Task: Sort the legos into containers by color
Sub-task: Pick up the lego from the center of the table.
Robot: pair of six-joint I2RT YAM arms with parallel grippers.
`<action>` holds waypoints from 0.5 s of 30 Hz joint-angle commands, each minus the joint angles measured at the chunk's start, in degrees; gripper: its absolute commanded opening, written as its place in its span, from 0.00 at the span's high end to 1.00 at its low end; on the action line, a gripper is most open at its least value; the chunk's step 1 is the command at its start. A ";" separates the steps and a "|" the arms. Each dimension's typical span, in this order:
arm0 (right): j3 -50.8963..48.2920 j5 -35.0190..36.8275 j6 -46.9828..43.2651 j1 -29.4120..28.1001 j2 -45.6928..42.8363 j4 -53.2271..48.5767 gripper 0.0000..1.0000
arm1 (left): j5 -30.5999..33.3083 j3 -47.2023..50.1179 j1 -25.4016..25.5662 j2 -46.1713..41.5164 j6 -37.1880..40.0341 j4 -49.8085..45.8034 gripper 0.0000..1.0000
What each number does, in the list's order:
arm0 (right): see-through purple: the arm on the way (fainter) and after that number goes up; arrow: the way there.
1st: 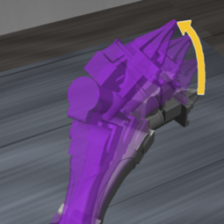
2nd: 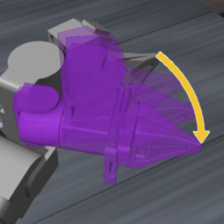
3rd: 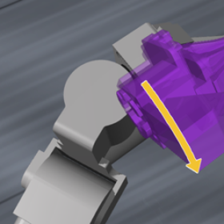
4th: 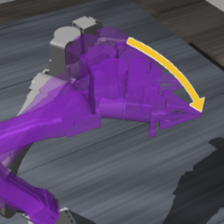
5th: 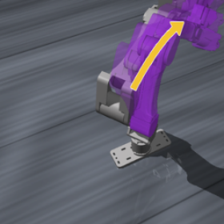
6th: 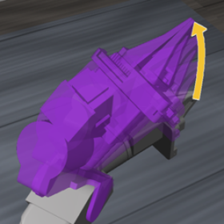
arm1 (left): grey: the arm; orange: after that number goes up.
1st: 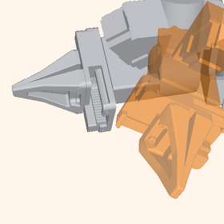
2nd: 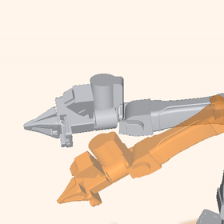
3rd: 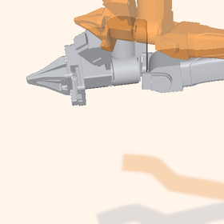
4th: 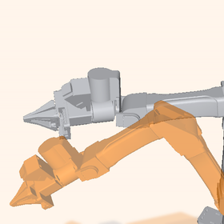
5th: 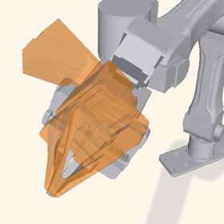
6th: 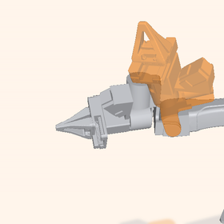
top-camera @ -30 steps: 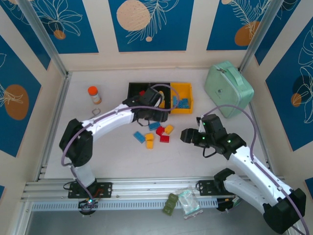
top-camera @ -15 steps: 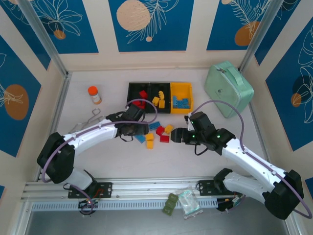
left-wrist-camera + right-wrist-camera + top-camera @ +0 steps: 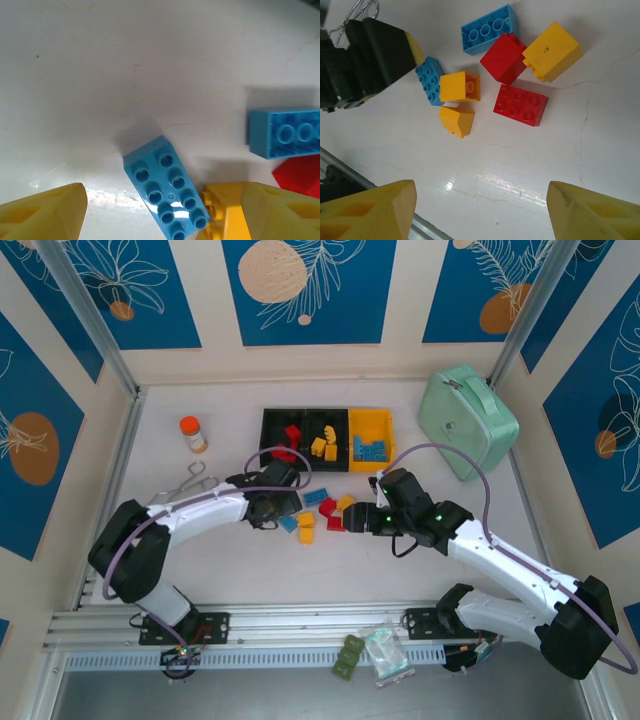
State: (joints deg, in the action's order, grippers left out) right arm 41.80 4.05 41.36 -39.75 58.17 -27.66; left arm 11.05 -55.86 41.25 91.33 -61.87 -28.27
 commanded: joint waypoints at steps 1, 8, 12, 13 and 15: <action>0.05 1.21 -0.65 -0.33 -1.78 -0.51 0.30 | 0.47 -2.26 -0.51 3.50 -3.64 -0.91 0.20; -1.88 1.58 -0.15 0.89 -4.10 -0.82 0.31 | -0.10 -4.09 -0.55 9.09 -4.82 -2.28 0.28; -2.85 1.57 0.34 1.58 -5.49 -0.94 0.30 | -0.39 -4.00 -0.48 9.83 -4.19 -2.15 0.44; -3.00 1.57 0.47 1.73 -5.61 -1.01 0.31 | -0.55 -3.87 -0.52 9.83 -4.16 -2.07 0.50; -3.27 1.57 0.64 1.88 -5.95 -0.92 0.31 | -0.59 -3.67 -0.47 9.58 -3.84 -1.96 0.60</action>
State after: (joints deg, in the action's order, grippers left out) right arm 39.53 4.93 41.50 -38.20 53.32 -27.90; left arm 11.27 -58.96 40.99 99.96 -65.84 -30.55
